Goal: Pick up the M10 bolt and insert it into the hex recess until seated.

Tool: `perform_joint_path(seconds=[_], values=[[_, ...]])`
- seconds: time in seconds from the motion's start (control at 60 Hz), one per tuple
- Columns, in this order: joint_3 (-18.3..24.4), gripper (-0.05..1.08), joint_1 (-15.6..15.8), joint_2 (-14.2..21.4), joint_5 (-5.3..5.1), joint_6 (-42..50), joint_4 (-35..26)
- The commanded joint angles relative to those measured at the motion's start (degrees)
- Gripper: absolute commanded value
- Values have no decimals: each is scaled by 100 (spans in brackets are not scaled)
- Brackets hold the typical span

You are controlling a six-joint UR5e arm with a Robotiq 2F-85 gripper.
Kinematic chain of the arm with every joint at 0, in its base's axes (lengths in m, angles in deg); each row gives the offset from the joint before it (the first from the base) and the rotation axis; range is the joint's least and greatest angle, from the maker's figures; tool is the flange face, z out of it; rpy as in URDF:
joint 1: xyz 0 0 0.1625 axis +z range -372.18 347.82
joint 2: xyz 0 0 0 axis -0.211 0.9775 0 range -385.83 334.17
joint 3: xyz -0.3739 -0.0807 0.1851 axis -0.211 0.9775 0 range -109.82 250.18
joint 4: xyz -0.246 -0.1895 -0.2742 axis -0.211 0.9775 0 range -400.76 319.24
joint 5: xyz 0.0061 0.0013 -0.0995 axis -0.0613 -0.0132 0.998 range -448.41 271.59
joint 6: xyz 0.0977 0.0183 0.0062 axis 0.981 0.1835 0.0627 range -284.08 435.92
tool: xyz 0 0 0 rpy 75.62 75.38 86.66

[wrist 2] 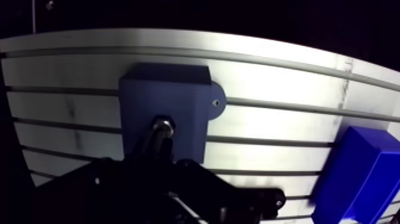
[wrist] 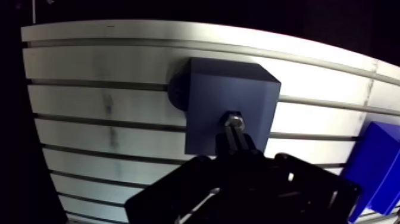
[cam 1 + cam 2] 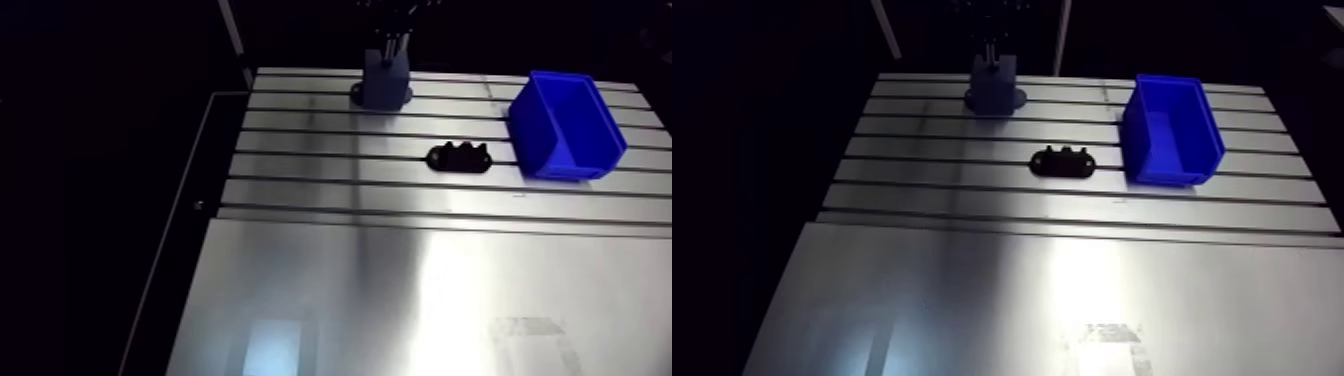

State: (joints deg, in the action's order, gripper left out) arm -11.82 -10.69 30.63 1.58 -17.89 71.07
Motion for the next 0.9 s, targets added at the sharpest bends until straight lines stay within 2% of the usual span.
perform_joint_path(seconds=[0.017,0.9], values=[[4,108,0,-34,-3,-18,10],[12,107,-18,-96,22,-54,19]])
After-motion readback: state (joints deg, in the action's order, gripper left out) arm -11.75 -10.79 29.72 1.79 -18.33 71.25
